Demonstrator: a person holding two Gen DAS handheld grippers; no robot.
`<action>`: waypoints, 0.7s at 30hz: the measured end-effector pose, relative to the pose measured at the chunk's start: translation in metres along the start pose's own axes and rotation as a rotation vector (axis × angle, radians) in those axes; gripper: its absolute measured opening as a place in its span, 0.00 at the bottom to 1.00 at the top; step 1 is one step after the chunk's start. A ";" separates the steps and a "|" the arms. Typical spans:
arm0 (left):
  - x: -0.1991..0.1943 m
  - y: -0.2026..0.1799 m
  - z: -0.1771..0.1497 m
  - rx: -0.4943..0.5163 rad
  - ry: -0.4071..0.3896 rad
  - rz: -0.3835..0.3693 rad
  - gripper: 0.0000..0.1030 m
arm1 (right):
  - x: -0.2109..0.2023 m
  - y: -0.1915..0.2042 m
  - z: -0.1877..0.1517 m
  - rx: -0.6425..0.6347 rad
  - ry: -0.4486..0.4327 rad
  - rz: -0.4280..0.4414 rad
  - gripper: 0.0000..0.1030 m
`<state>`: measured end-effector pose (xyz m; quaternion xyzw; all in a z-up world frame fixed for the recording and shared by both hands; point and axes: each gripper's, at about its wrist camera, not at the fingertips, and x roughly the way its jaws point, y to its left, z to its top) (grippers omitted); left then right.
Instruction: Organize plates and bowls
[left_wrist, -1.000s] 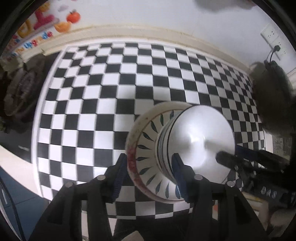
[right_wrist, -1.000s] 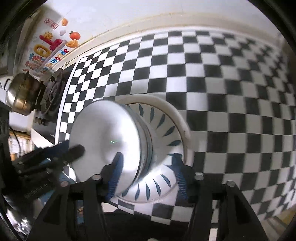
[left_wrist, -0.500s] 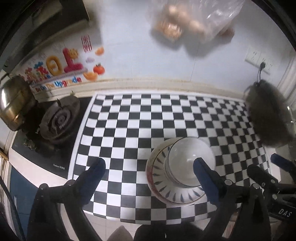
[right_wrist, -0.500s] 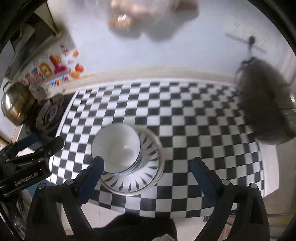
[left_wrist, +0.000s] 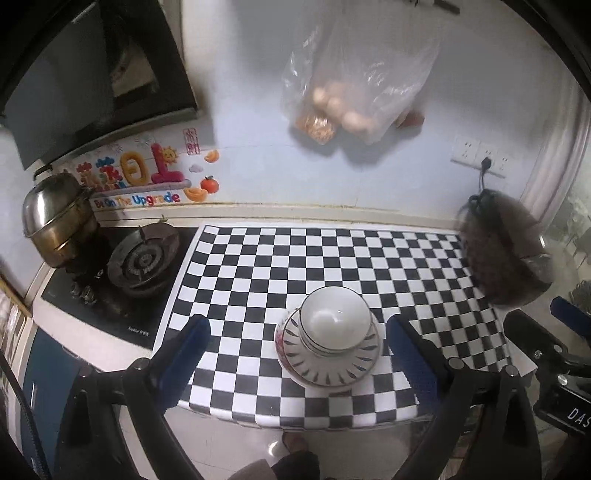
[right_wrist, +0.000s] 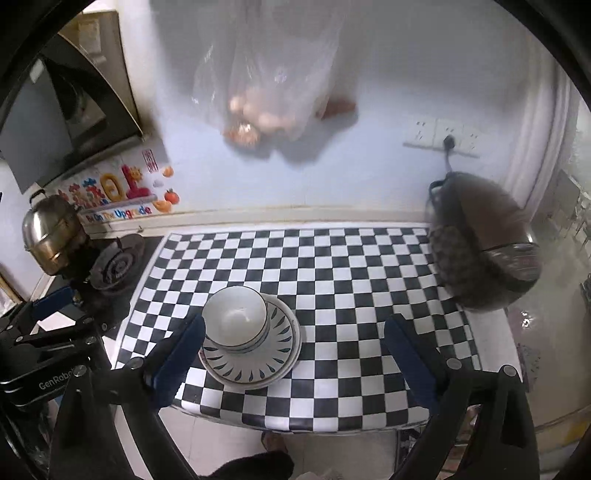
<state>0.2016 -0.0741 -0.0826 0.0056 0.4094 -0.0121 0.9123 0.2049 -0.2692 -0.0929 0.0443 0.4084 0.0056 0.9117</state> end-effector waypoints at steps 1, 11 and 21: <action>-0.008 -0.001 -0.002 -0.002 -0.010 0.002 0.95 | -0.009 -0.002 -0.003 -0.001 -0.010 0.001 0.97; -0.095 -0.014 -0.035 -0.002 -0.070 0.034 0.95 | -0.106 -0.018 -0.045 0.009 -0.082 -0.006 0.98; -0.162 -0.017 -0.072 0.030 -0.104 0.033 0.95 | -0.187 -0.010 -0.078 0.012 -0.117 -0.048 0.98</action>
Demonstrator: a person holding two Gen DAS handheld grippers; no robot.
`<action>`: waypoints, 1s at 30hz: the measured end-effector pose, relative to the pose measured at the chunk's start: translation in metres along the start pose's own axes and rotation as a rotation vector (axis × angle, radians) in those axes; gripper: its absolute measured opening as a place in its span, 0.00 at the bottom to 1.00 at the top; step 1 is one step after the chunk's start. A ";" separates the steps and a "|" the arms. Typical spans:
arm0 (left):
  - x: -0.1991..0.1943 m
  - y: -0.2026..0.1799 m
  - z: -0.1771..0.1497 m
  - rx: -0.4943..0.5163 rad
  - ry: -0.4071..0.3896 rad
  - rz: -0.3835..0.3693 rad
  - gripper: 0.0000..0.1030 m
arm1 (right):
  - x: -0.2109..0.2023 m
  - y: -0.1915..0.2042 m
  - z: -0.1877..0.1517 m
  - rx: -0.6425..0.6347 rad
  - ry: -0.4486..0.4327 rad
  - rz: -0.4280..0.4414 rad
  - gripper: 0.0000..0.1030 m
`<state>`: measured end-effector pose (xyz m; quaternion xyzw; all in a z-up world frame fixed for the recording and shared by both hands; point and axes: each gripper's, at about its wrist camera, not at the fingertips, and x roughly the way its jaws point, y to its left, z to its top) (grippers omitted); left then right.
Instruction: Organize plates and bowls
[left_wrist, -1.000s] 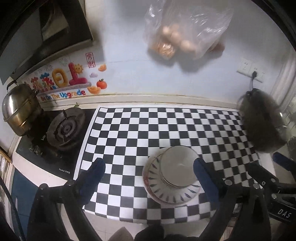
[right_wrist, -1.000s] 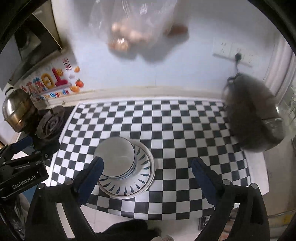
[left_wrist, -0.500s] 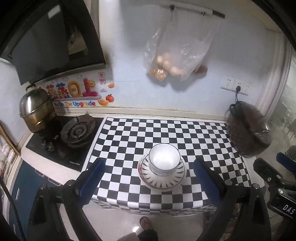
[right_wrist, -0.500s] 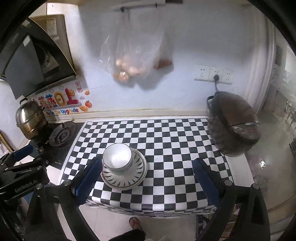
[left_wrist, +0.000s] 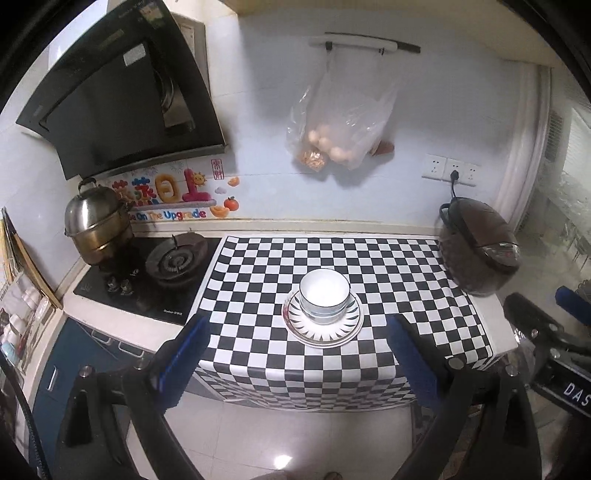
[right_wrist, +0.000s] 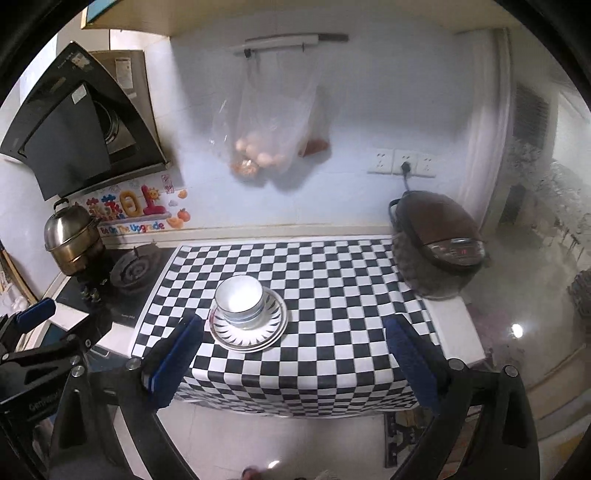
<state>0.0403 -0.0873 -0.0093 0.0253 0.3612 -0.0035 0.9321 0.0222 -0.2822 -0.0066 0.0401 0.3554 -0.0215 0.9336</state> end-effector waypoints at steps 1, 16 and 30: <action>-0.005 0.001 -0.001 0.004 -0.007 -0.002 0.95 | -0.006 0.001 -0.002 0.001 -0.003 -0.007 0.98; -0.053 0.029 -0.021 0.040 -0.045 -0.059 0.95 | -0.076 0.036 -0.032 0.021 -0.029 -0.076 0.98; -0.063 0.053 -0.022 0.018 -0.068 -0.056 0.95 | -0.083 0.059 -0.033 0.023 -0.038 -0.102 0.98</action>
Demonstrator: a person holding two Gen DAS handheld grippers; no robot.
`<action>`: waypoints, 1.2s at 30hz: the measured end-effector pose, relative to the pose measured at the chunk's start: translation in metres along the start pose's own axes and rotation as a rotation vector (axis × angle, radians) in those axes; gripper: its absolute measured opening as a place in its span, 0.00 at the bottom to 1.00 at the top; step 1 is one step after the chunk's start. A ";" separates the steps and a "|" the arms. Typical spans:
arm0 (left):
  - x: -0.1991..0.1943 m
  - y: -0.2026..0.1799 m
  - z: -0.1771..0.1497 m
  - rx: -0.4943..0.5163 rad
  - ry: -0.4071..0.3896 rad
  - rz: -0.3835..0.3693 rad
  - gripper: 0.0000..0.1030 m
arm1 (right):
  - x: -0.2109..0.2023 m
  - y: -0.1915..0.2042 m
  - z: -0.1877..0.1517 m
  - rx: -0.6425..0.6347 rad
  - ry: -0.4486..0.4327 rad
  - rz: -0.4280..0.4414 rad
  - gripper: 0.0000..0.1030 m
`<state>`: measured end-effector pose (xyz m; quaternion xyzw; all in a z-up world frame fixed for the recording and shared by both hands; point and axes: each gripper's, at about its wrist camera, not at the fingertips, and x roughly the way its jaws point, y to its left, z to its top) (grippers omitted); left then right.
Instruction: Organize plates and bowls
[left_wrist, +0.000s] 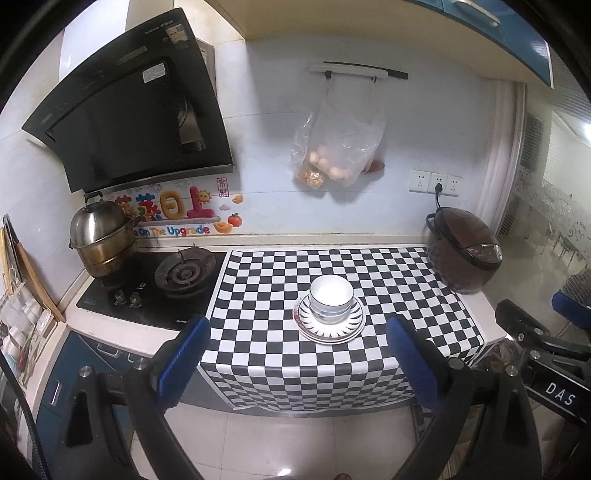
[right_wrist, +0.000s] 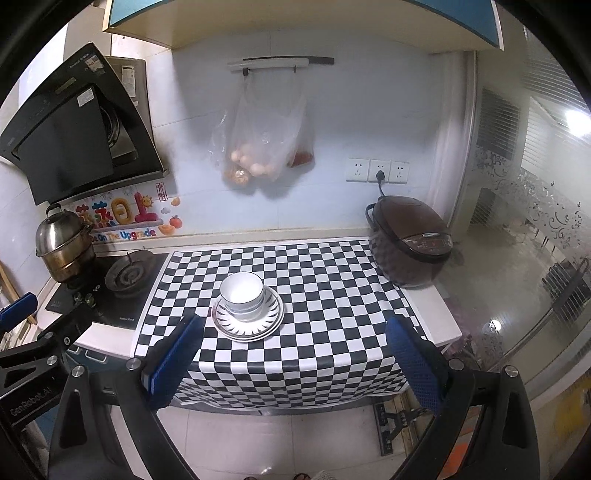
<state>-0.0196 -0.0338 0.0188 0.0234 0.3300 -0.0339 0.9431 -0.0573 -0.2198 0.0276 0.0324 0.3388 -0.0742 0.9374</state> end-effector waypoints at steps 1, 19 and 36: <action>0.000 0.001 0.000 0.000 0.000 0.001 0.95 | 0.000 0.000 0.000 -0.001 0.001 0.000 0.98; 0.001 0.007 0.000 0.005 -0.004 0.001 0.95 | 0.003 0.002 0.001 0.013 -0.004 -0.015 0.98; 0.004 0.013 0.002 0.002 0.005 -0.008 0.95 | -0.001 0.006 0.001 -0.010 -0.007 -0.029 0.98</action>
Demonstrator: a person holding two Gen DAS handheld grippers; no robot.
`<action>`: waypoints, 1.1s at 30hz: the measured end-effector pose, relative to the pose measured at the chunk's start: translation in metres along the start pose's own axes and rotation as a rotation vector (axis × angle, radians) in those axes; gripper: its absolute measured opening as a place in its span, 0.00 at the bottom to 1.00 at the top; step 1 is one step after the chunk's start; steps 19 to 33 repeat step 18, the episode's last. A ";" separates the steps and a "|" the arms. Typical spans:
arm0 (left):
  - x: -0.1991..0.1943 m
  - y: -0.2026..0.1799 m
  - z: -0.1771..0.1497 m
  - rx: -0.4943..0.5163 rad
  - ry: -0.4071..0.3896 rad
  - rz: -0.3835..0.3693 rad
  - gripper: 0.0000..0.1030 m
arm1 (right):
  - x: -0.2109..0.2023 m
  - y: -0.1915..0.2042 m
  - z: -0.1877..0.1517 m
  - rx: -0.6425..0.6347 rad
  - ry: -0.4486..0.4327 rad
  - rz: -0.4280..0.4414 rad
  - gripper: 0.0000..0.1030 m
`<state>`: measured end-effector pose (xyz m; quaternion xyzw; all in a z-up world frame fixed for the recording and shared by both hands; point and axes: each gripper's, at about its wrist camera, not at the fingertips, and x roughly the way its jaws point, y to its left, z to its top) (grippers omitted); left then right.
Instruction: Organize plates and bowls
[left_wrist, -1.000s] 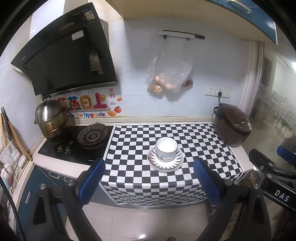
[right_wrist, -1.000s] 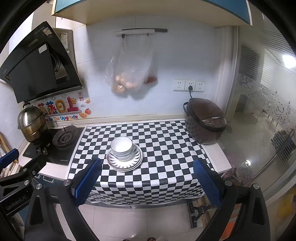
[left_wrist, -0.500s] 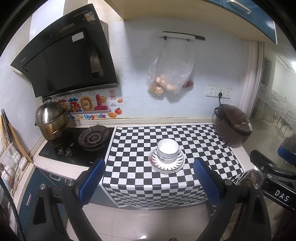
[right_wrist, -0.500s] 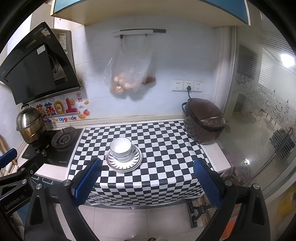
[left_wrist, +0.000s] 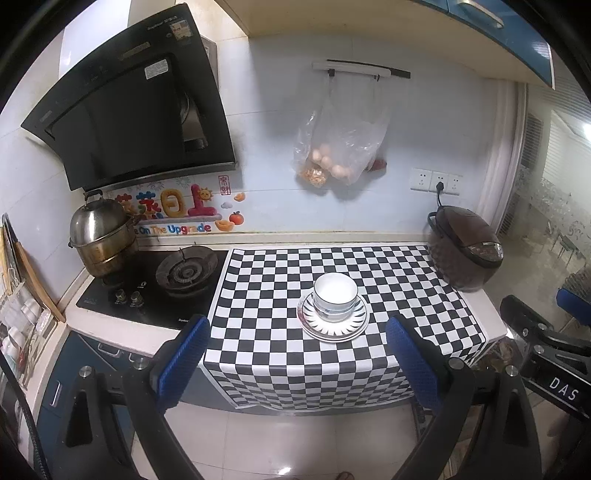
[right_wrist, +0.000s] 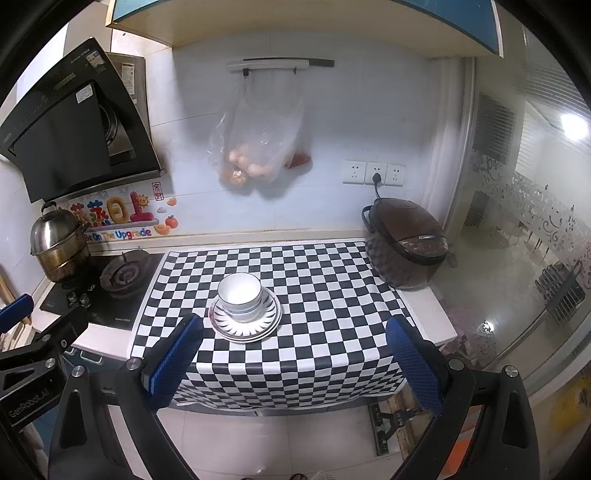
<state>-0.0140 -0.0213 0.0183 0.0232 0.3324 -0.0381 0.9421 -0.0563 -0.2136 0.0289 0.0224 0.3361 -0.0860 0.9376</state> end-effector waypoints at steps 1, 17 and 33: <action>0.000 0.000 0.000 -0.001 -0.003 0.002 0.95 | 0.000 0.000 0.000 -0.001 0.000 0.000 0.98; -0.003 0.001 -0.002 -0.013 -0.005 0.011 0.95 | 0.000 0.000 0.001 -0.002 -0.001 -0.001 0.98; -0.004 0.002 -0.002 -0.014 -0.006 0.012 0.95 | 0.000 0.000 0.001 -0.002 -0.001 -0.001 0.98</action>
